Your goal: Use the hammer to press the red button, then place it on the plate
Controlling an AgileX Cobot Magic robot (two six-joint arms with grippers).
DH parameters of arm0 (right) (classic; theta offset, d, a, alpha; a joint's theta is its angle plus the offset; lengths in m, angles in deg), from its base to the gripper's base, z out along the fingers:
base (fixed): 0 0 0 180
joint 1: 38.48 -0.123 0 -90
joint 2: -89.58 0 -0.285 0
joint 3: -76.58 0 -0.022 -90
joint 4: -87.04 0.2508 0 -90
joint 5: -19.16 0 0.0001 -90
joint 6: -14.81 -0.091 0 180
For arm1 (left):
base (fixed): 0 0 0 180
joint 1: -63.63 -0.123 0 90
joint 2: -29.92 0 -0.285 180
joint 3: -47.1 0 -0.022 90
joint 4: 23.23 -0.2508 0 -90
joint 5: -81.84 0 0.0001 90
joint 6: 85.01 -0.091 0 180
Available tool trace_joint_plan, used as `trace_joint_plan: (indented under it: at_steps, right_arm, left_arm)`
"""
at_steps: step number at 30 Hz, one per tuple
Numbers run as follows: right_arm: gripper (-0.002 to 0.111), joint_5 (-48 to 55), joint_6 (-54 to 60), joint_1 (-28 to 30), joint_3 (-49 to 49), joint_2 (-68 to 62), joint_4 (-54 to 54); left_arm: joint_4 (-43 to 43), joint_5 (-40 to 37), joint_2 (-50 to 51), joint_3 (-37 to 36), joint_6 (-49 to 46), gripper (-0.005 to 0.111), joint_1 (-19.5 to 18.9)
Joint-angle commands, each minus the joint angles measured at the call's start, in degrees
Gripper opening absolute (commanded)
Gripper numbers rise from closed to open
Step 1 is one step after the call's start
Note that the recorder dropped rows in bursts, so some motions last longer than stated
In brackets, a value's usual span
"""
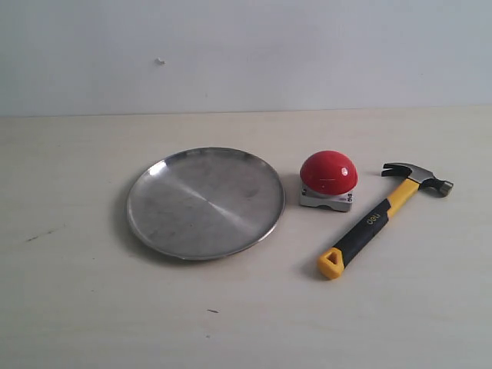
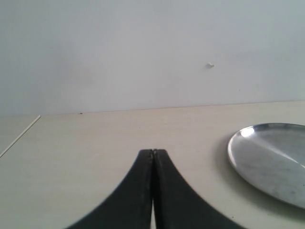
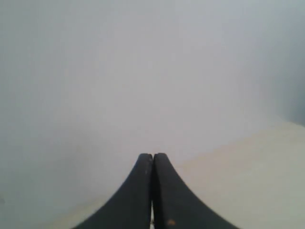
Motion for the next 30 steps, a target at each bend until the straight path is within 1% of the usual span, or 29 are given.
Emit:
trace_joint_plan:
  at_steps: [1, 3, 4, 6, 8, 9, 10, 12, 13, 14, 15, 16, 19, 21, 24, 25, 27, 30]
  right_arm:
    - [0.000, -11.64, -10.79, 0.22, -0.30, 0.24, 11.91]
    - [0.000, -10.31, -10.68, 0.22, -0.30, 0.24, 11.92]
    - [0.000, -6.70, -9.51, 0.22, -0.30, 0.24, 11.81]
    - [0.000, -4.64, -8.58, 0.22, -0.30, 0.24, 11.50]
    - [0.000, -8.75, -8.58, 0.22, 0.10, 0.24, 3.91]
    - [0.000, -8.35, -10.08, 0.22, 4.09, 0.24, -0.16]
    - [0.000, -7.24, -10.34, 0.22, 8.05, -0.58, -1.97]
    - [0.000, -3.45, -10.34, 0.22, 18.94, -7.42, -4.49]
    - [0.000, 1.00, -10.10, 0.22, 26.56, -13.35, -5.95]
    - [0.000, 3.66, -9.98, 0.22, 31.63, -17.50, -6.62]
    - [0.000, 8.85, -8.22, 0.22, 38.29, -22.94, -6.62]
    - [0.000, 11.21, -6.89, 0.22, 41.60, -26.13, -6.62]
    - [0.000, 19.32, 0.28, 0.22, 52.27, -34.32, -0.01]
    - [0.000, 25.41, 9.71, 0.22, 57.98, -39.42, 9.61]
    - [0.000, 33.33, 22.15, 0.22, 62.66, -45.69, 23.98]
    - [0.000, 35.09, 24.32, 0.22, 63.24, -47.26, 26.58]
    - [0.000, 37.80, 25.27, 0.22, 63.59, -50.56, 28.59]
    - [0.000, 41.60, 25.27, 0.22, 63.59, -55.13, 27.72]
  left_arm:
    - [0.27, 0.09, -0.39, -0.01, -0.09, 0.000, -0.02]
    - [0.27, 0.09, -0.39, -0.01, -0.09, 0.000, -0.02]
    - [0.27, 0.09, -0.39, -0.01, -0.09, 0.000, -0.02]
    - [0.27, 0.09, -0.39, -0.01, -0.09, 0.000, -0.02]
    - [0.27, 0.09, -0.39, -0.01, -0.09, 0.000, -0.02]
    - [0.27, 0.09, -0.39, -0.01, -0.09, 0.000, -0.02]
    - [0.27, 0.09, -0.39, -0.01, -0.09, 0.000, -0.02]
    - [0.27, 0.09, -0.39, -0.01, -0.09, 0.000, -0.02]
    - [0.27, 0.09, -0.39, -0.01, -0.09, 0.000, -0.02]
    - [0.27, 0.09, -0.39, -0.01, -0.09, 0.000, -0.02]
    - [0.27, 0.09, -0.39, -0.01, -0.09, 0.000, -0.02]
    - [0.27, 0.09, -0.39, -0.01, -0.09, 0.000, -0.02]
    - [0.27, 0.09, -0.39, -0.01, -0.09, 0.000, -0.02]
    - [0.27, 0.09, -0.39, -0.01, -0.09, 0.000, -0.02]
    - [0.27, 0.09, -0.39, -0.01, -0.09, 0.000, -0.02]
    - [0.27, 0.09, -0.39, -0.01, -0.09, 0.000, -0.02]
    - [0.27, 0.09, -0.39, -0.01, -0.09, 0.000, -0.02]
    - [0.27, 0.09, -0.39, -0.01, -0.09, 0.000, -0.02]
